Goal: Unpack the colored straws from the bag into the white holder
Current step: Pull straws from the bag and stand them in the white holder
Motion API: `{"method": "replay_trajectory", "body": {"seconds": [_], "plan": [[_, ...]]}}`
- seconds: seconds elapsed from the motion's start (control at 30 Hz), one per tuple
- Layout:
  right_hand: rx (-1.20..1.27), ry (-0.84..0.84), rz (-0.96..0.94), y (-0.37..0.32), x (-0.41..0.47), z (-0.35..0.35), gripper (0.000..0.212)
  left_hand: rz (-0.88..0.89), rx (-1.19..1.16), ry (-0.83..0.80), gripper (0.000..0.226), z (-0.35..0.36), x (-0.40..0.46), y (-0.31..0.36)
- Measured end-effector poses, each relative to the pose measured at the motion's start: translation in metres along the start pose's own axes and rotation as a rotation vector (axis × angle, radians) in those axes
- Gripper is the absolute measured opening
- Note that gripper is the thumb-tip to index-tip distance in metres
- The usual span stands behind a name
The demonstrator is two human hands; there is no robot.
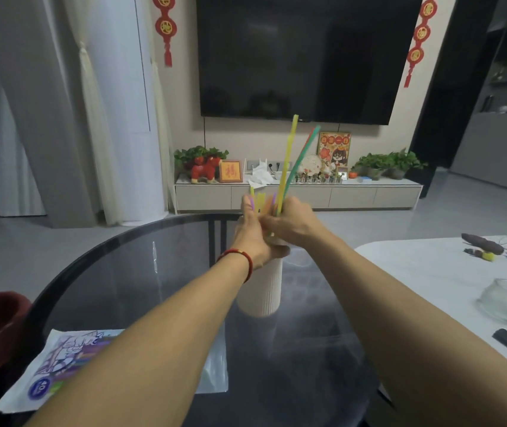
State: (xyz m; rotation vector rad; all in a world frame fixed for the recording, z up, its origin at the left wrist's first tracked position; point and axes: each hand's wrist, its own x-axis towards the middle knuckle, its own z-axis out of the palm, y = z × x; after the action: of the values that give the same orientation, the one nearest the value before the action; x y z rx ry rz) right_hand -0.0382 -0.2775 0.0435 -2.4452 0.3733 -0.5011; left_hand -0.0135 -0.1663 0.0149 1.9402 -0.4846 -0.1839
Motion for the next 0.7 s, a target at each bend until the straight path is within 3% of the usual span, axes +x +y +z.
{"method": "replay_trajectory", "body": {"seconds": [0.07,0.13,0.27,0.33,0.43,0.53,0.6,0.7], "plan": [[0.021,-0.011,-0.003,-0.005,0.003,-0.006,0.024,0.061,0.091,0.075,0.13,-0.001,0.002,-0.01],[0.04,0.008,0.002,-0.009,0.003,-0.012,0.028,0.056,0.151,0.052,0.133,-0.004,-0.001,-0.016],[0.074,-0.007,-0.013,-0.018,-0.002,-0.026,0.029,0.076,0.12,0.055,0.105,-0.003,-0.002,-0.02],[0.068,0.024,-0.064,-0.024,-0.008,-0.034,0.027,0.111,0.098,0.034,0.104,-0.004,-0.007,-0.02],[0.024,0.16,-0.158,-0.028,-0.021,-0.038,0.037,0.086,0.115,-0.023,0.129,-0.01,-0.016,-0.027],[0.132,0.358,-0.289,-0.021,-0.055,-0.034,0.011,0.071,0.16,-0.057,0.141,-0.026,-0.044,-0.052],[0.188,0.318,-0.296,-0.004,-0.083,-0.018,0.015,0.162,0.25,-0.068,0.136,-0.041,-0.071,-0.074],[0.161,0.036,-0.176,0.028,-0.125,0.027,0.025,0.309,0.668,-0.214,0.128,-0.064,-0.098,-0.111]]}}
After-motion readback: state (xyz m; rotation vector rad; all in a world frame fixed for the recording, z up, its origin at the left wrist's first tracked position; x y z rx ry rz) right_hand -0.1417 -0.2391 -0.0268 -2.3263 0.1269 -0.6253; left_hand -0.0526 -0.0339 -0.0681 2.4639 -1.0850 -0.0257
